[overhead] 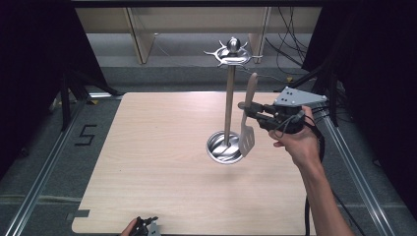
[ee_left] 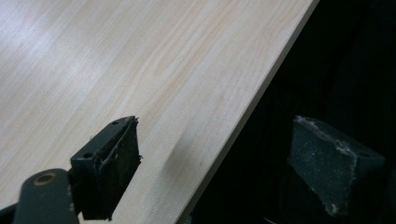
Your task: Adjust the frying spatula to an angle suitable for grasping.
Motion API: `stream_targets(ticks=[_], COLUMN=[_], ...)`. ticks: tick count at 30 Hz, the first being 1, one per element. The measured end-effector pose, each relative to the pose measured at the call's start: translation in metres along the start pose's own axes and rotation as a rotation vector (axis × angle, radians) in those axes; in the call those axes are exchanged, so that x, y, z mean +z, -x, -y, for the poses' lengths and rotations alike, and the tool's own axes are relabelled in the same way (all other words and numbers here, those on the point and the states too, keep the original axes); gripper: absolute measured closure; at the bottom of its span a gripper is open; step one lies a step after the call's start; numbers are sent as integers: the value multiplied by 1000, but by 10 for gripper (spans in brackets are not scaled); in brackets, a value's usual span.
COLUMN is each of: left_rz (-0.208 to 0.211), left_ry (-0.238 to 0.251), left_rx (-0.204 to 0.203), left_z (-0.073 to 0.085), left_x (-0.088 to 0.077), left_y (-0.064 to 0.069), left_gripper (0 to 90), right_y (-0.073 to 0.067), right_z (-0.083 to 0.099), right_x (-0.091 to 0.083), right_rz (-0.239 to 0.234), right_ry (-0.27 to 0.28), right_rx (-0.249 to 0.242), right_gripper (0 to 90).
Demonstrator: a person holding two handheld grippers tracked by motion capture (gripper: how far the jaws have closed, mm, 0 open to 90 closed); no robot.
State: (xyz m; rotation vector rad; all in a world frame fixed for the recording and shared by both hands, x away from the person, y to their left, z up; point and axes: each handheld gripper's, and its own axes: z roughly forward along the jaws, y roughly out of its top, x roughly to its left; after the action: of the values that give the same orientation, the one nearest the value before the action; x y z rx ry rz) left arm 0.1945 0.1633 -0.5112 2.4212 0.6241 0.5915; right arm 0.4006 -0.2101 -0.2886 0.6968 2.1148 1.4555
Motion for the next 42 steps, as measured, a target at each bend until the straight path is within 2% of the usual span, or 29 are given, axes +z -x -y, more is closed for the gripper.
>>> stream_targets(ticks=[4, 5, 7, 10, 14, 15, 17, 19, 21, 22, 23, 24, 28, 30, 31, 32, 33, 36, 37, 39, 40, 41, 42], left_rz=[-3, 4, 4, -12, 3, 10, 19, 4, 18, 18, 18, 18, 11, 15, 3, 3, 3, 3, 3, 6, 23, 6, 2], left_ry=[-8, -10, -7, -8, -8, -7, -2, -7, -5, -4, -5, -5, -2, -2, -2, -2, -3, -2, -2, -3, -3, -2, -2], left_rx=[5, 8, 7, 4, 6, 8, 1, 5, 4, 4, 5, 4, 3, 5, 5, 5, 4, 5, 4, 3, 4, 4, 5], left_z=[0, 0, 0, 0, 0, 0, 0, 0, 0, 0, 0, 0, 0, 0, 0, 0, 0, 0, 0, 0, 0, 0, 0], left_x=[1, 2, 2, 2, 3, 2, 2, 1, 2, 2, 2, 2, 1, 2, 1, 1, 1, 0, 1, 1, 2, 1, 0], left_y=[0, 0, 0, 0, 0, 0, 0, 0, 0, 0, 0, 0, 1, 0, 1, 1, 1, 1, 1, 1, 0, 1, 1], left_gripper=[156, 156, 156, 156, 156, 155, 156, 156, 156, 156, 156, 156, 156, 156, 156, 156, 156, 156, 156, 156, 156, 156, 156], right_y=[2, 2, 4, 5, 7, 6, 6, 6, 7, 5, 6, 5, 6, 5, 5, 5, 5, 5, 4, 3, 3, 3, 3], right_z=[-4, -5, -6, -8, -8, -8, -8, -8, -9, -9, -10, -11, -15, -16, -17, -17, -18, -19, -19, -19, -19, -20, -20], right_x=[2, 3, 4, 7, 9, 10, 11, 12, 12, 13, 14, 13, 16, 16, 17, 17, 18, 18, 18, 18, 20, 18, 18], right_rz=[-6, 9, 9, 3, 8, 23, 9, 3, 12, 17, 17, 8, 29, 19, 21, 21, 40, 43, 37, 47, 66, 68, 68], right_ry=[-8, -7, -14, -20, -16, -14, -29, -27, -28, -25, -21, -41, -48, -65, -71, -71, -69, -77, -87, -90, -68, -96, -96], right_rx=[11, 9, 5, 12, -8, 12, 27, 22, 12, 27, 8, 24, 3, 20, 20, 20, 2, 4, 20, 16, -3, -7, -7], right_gripper=[756, 756, 756, 756, 756, 755, 756, 755, 755, 755, 756, 755, 755, 755, 755, 755, 755, 755, 755, 755, 755, 754, 754])
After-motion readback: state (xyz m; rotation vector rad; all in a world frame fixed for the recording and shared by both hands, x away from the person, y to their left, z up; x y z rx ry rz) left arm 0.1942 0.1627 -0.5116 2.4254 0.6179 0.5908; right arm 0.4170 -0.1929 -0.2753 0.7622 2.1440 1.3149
